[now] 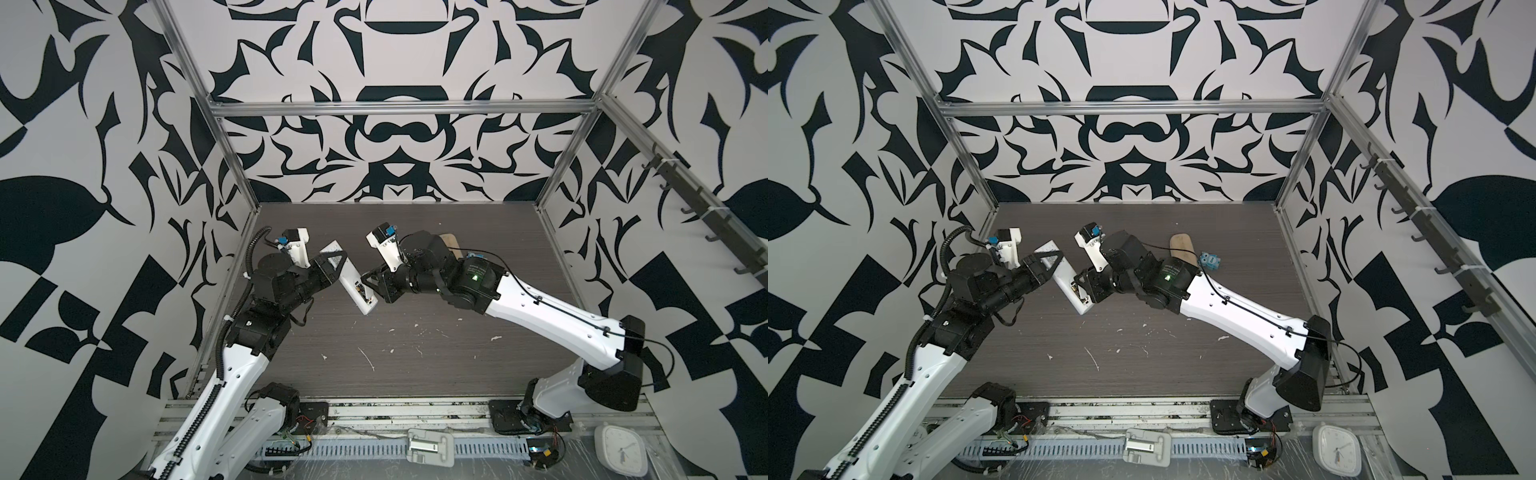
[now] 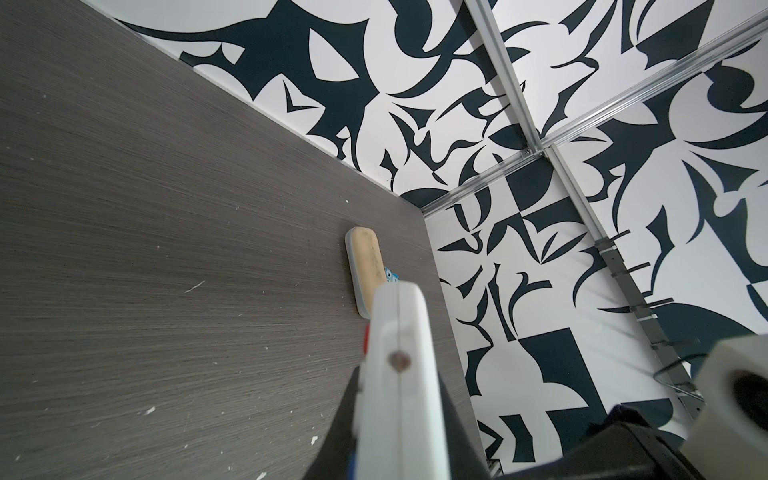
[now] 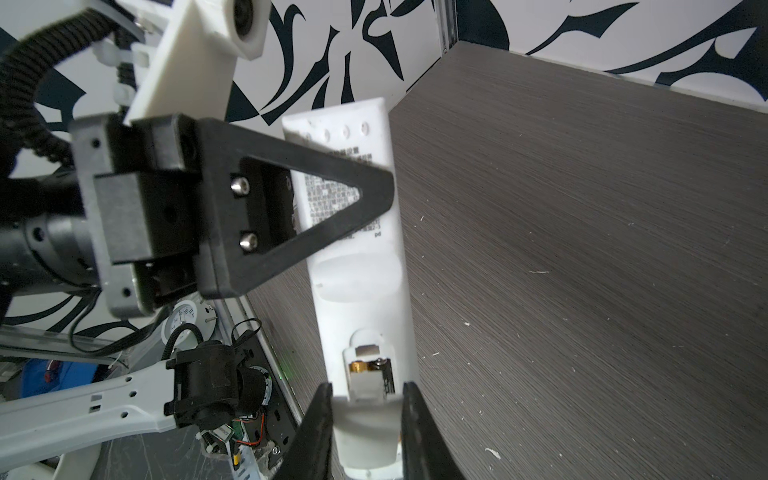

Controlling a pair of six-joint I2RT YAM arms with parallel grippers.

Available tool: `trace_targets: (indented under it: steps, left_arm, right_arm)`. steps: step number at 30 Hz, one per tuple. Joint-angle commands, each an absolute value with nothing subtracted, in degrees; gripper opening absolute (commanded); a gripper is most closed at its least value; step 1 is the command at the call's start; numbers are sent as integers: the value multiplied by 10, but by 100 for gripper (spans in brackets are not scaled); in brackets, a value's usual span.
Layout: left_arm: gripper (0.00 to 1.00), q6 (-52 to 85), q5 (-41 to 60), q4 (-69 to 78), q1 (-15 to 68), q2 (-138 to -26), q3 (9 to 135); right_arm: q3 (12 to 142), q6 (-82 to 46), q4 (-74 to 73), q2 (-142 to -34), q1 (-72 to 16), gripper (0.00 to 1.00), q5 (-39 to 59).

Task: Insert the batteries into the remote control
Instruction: 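Bring the cover to the remote's battery opening with the right gripper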

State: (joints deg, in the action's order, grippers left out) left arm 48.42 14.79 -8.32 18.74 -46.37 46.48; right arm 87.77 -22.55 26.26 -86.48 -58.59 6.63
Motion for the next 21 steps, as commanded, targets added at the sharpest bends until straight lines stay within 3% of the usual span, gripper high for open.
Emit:
trace_targets:
  steps: [1, 21]
  left_arm:
    - [0, 483, 146, -57, 185, -463, 481]
    - [0, 496, 149, -46, 186, -453, 472]
  right_arm:
    - [875, -224, 251, -855, -589, 0, 67]
    - [847, -221, 235, -866, -591, 0, 75]
